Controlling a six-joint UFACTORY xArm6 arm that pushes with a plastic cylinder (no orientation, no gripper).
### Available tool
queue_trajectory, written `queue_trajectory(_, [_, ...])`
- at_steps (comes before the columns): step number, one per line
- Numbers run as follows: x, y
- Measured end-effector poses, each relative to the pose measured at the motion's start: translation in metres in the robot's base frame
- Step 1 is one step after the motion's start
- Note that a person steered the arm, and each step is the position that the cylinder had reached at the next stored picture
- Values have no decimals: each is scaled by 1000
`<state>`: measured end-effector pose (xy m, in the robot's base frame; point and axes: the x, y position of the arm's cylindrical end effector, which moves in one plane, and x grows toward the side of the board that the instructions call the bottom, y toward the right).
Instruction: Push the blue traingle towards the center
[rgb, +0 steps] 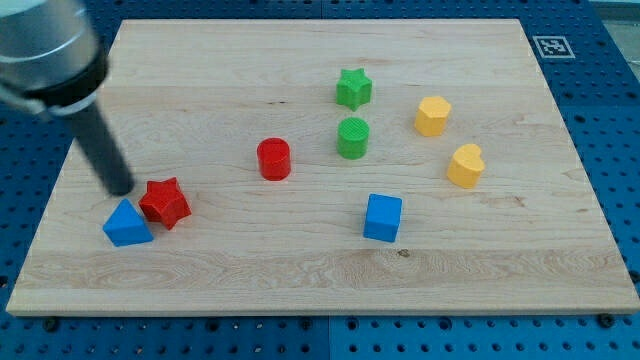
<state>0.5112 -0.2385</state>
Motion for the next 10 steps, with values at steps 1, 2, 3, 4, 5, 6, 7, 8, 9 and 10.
queue_trajectory(1, [73, -12])
queue_trajectory(2, [92, 26])
queue_trajectory(3, [62, 45])
queue_trajectory(4, [39, 29])
queue_trajectory(5, [25, 7])
queue_trajectory(6, [16, 4])
queue_trajectory(7, [1, 4])
queue_trajectory(8, [-18, 4])
queue_trajectory(9, [-22, 16])
queue_trajectory(10, [-14, 39])
